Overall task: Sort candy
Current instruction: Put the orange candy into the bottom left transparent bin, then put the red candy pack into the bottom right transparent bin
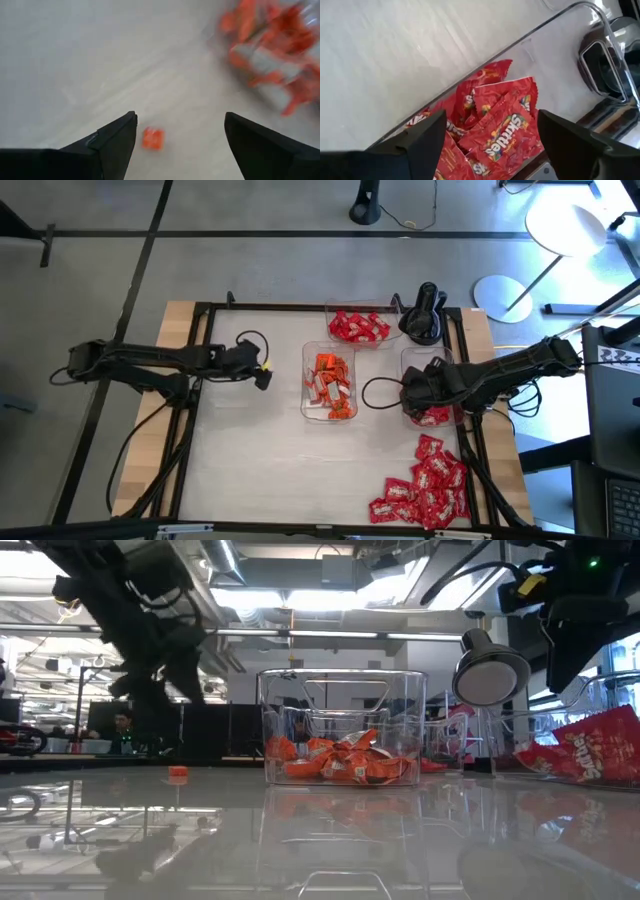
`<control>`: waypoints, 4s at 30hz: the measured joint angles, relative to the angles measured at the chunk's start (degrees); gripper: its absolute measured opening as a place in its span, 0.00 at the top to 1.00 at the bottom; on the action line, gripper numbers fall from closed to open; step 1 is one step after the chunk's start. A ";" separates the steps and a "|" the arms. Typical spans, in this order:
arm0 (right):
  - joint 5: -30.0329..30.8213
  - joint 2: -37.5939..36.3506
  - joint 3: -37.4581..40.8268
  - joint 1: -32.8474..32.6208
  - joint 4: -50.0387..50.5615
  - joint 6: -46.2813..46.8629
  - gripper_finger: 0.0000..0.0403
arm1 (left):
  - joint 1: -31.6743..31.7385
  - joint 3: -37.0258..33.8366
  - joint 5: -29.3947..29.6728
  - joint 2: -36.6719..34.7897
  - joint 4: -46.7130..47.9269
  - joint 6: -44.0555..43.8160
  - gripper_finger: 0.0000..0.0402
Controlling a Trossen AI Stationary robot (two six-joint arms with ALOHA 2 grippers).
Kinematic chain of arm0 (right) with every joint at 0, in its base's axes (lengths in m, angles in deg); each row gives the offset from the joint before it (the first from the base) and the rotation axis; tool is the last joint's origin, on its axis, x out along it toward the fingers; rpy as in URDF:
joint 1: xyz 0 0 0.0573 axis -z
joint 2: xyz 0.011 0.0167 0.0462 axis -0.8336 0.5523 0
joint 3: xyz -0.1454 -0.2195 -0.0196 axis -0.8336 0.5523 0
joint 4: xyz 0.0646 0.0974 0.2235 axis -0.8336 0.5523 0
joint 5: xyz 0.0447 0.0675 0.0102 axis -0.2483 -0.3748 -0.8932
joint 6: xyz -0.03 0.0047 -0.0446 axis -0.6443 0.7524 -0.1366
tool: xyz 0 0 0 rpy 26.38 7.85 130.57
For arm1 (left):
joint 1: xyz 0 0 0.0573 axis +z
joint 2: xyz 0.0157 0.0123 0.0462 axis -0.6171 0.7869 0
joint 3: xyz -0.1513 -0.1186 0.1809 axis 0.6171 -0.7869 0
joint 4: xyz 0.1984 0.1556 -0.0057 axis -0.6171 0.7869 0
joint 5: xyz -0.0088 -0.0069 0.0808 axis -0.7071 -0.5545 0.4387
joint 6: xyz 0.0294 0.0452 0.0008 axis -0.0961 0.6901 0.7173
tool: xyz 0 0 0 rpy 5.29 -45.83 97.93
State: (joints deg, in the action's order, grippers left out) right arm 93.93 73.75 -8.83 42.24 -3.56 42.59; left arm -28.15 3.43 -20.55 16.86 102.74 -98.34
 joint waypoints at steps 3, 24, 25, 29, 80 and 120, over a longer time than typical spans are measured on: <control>0.82 0.00 0.01 -0.01 -0.53 -0.07 0.24 | -0.34 0.00 -0.02 2.96 1.74 -1.30 0.28; 1.43 0.02 0.02 -0.01 -1.97 -0.25 0.24 | -4.72 0.00 5.03 21.70 -4.72 -1.06 0.31; 1.45 0.00 0.02 -0.01 -1.97 -0.24 0.24 | -4.72 -0.02 5.09 22.05 -5.14 -1.06 0.33; 1.45 0.02 0.02 -0.01 -2.71 -0.23 0.24 | -4.74 -0.05 4.89 23.30 -5.33 -1.05 0.43; 3.30 0.01 0.04 -0.01 -6.19 -3.23 0.24 | -9.02 11.17 2.17 25.43 -37.67 23.27 0.51; -22.03 17.23 -7.04 -37.66 -6.75 17.86 0.24 | -16.02 5.68 11.45 5.37 -12.44 14.46 0.42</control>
State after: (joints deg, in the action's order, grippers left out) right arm 71.90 90.99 -15.87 4.58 -10.32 60.45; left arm -44.17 9.11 -9.09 22.23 90.30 -83.88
